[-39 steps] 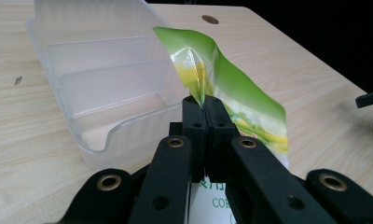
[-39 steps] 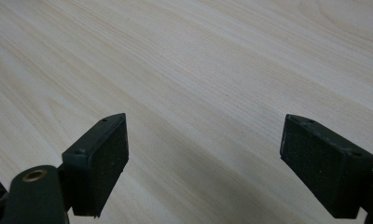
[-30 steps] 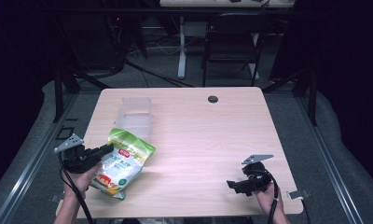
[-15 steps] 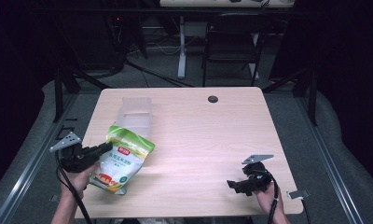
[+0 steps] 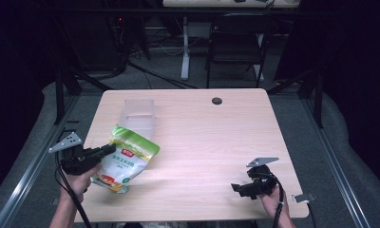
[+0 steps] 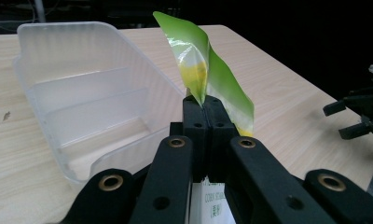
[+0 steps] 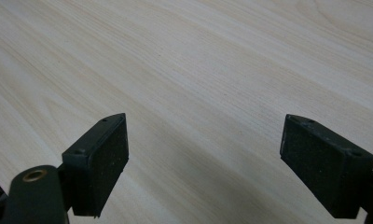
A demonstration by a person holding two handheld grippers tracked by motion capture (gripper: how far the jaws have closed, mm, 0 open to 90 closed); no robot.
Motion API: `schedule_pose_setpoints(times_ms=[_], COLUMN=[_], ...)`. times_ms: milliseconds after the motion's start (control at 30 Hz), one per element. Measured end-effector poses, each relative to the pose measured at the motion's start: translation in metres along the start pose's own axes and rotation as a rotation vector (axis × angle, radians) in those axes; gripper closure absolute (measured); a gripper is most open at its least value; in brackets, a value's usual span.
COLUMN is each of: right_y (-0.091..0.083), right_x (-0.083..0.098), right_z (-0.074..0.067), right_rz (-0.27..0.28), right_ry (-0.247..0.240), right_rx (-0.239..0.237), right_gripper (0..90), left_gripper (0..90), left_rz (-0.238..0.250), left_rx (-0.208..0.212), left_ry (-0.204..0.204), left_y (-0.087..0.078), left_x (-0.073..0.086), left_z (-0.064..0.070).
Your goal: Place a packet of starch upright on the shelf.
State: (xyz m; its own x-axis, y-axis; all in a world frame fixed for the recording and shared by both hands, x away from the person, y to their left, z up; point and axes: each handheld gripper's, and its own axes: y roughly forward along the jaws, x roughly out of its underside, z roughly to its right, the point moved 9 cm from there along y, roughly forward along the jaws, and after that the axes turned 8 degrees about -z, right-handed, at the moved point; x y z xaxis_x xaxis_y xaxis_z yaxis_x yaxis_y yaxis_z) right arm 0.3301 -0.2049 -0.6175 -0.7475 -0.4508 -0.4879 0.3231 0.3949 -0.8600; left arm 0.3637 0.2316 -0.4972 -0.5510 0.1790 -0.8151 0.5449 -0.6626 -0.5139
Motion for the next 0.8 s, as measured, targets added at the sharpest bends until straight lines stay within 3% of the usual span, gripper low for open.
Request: schedule_pose_setpoints(times_ms=[367, 600, 800], right_y=[0.000, 0.000, 0.000], right_x=[0.000, 0.000, 0.001], right_z=[0.000, 0.001, 0.001], right_rz=[-0.002, -0.003, -0.003], right_ry=[0.004, 0.002, 0.005], right_rx=[0.000, 0.003, 0.005], right_gripper=[14.8, 14.9, 14.8], left_gripper=[90.0, 90.0, 90.0], left_rz=[-0.003, -0.017, -0.011], left_rx=[0.018, 0.027, 0.034], left_ry=[0.044, 0.096, 0.104], left_y=[-0.003, -0.007, -0.009], left_x=[-0.005, -0.010, -0.015], left_z=[0.009, 0.016, 0.019])
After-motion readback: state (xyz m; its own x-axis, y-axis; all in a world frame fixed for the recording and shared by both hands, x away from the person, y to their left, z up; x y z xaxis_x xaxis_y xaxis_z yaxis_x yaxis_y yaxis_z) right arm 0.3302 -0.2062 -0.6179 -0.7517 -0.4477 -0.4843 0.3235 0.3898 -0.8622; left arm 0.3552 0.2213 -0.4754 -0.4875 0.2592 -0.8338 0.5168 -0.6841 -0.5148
